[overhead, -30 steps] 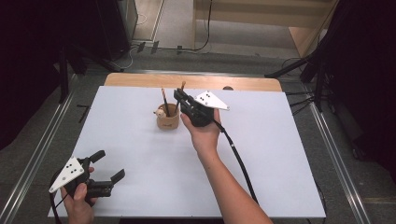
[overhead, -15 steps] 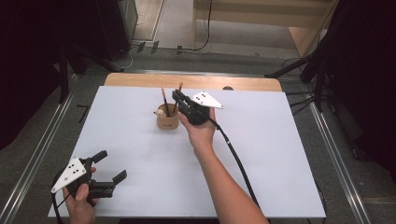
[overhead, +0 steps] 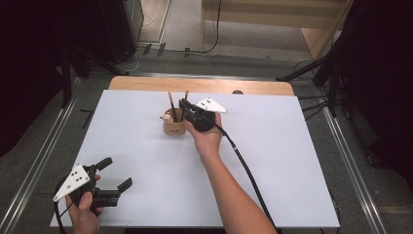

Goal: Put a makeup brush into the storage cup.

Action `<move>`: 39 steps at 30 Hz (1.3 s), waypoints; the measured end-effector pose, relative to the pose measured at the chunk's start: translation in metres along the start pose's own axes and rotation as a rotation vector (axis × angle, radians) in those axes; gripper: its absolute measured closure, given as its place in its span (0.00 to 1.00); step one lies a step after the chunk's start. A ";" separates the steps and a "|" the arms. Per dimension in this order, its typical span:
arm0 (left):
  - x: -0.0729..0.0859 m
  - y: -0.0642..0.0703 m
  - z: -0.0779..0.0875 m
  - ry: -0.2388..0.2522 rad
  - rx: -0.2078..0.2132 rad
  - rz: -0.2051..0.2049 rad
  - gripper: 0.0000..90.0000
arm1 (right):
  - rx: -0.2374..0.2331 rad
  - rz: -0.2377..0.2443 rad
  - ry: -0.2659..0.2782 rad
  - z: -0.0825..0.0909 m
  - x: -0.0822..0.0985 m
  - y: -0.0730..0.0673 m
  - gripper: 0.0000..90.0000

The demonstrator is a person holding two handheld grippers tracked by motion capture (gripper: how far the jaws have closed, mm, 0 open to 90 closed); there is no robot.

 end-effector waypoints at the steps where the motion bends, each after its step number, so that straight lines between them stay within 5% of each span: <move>1: 0.000 0.000 0.000 0.001 0.001 0.002 0.00 | -0.005 -0.002 -0.009 -0.001 0.002 -0.001 0.94; 12: -0.001 0.000 0.001 0.010 0.006 0.014 0.00 | 0.000 0.002 -0.050 -0.003 0.010 -0.001 0.87; 16: -0.001 -0.001 0.002 0.011 0.003 0.016 0.00 | -0.001 0.003 -0.050 -0.001 0.007 -0.002 0.76; 23: 0.000 0.000 0.001 0.005 0.005 0.013 0.00 | 0.010 0.034 -0.081 0.007 0.003 -0.004 0.41; 29: 0.000 0.000 0.000 0.003 0.003 0.013 0.00 | -0.012 0.004 -0.081 0.017 -0.002 -0.008 0.22; 34: 0.001 0.000 0.000 0.001 0.002 0.009 0.00 | 0.006 0.048 -0.093 0.029 -0.002 -0.009 0.18; 39: 0.001 0.000 -0.001 -0.003 0.002 0.008 0.00 | -0.009 0.037 -0.081 0.042 0.002 -0.006 0.15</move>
Point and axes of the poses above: each handheld gripper's, and its own axes: z roughly backward along the jaws, x roughly out of its underside, y roughly to its right, the point moved 9 cm from there along -z, roughly forward along the jaws, and after that the axes turned 13 degrees about z, right-handed, at the moved point
